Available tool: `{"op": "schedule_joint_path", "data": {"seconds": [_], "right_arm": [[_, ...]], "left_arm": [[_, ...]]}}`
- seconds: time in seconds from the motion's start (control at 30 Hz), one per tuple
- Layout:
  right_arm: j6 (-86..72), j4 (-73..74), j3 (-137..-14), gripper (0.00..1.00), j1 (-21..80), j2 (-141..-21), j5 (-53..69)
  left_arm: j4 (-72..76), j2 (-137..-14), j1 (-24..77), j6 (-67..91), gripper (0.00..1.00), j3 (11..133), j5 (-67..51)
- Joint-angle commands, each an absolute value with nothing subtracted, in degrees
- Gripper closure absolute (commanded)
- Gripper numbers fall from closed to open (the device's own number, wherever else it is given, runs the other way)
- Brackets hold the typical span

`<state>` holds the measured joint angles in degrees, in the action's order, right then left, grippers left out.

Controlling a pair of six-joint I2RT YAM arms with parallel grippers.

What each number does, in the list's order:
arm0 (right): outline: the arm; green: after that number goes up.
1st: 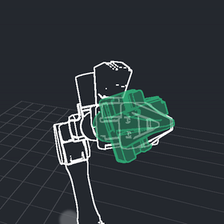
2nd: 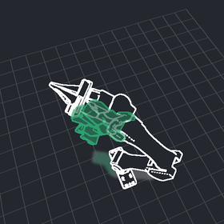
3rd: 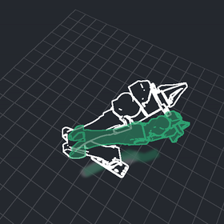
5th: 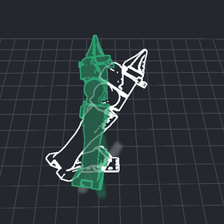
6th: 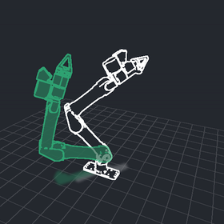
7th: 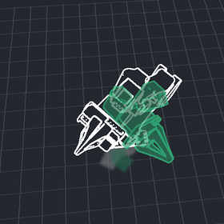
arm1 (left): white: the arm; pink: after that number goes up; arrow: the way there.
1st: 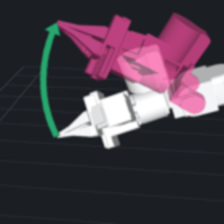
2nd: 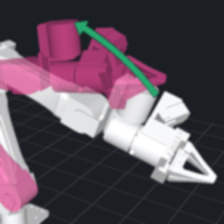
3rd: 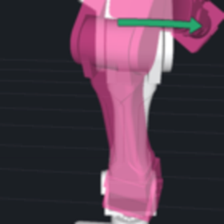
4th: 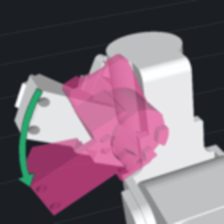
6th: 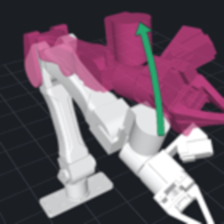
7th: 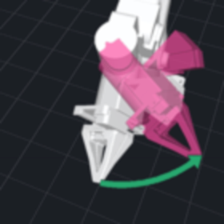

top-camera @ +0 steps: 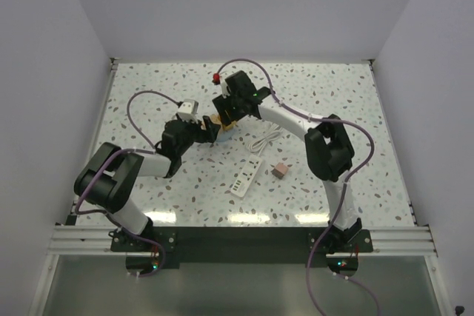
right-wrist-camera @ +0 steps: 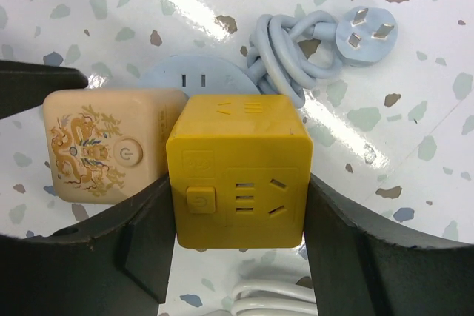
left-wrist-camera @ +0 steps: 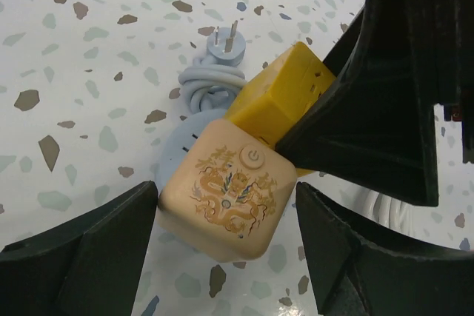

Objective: Insert the plug

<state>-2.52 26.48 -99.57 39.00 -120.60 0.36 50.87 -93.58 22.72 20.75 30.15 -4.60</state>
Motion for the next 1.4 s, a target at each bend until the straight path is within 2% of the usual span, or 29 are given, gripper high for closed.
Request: {"op": "schedule_joint_path", "data": {"seconds": [0.0, 0.33, 0.6, 0.93, 1.2, 1.37], "right_arm": [[-1.4, 25.7, -103.4, 1.0, 38.3, -123.6, 3.5], [-0.4, 31.9, -114.6, 1.0, 38.0, -130.9, 7.0], [4.0, 39.0, -126.8, 1.0, 38.0, -139.6, 9.8], [4.0, 38.4, -128.6, 1.0, 38.1, -144.4, 10.7], [3.4, 34.6, -123.4, 1.0, 38.4, -145.3, 11.1], [3.4, 35.8, -125.1, 1.0, 38.8, -147.4, 10.5]], "left_arm": [[50.5, -92.1, 23.2, 20.7, 0.2, 28.7, -3.7], [53.0, -98.7, 22.6, 17.5, 0.23, 31.0, -10.8], [52.7, -100.7, 22.1, 13.9, 0.33, 32.9, -13.9], [51.5, -101.8, 21.1, 12.9, 0.38, 33.9, -14.9], [51.4, -102.7, 20.2, 13.2, 0.39, 34.4, -15.5], [51.2, -102.9, 20.0, 13.0, 0.39, 34.9, -15.8]]}}
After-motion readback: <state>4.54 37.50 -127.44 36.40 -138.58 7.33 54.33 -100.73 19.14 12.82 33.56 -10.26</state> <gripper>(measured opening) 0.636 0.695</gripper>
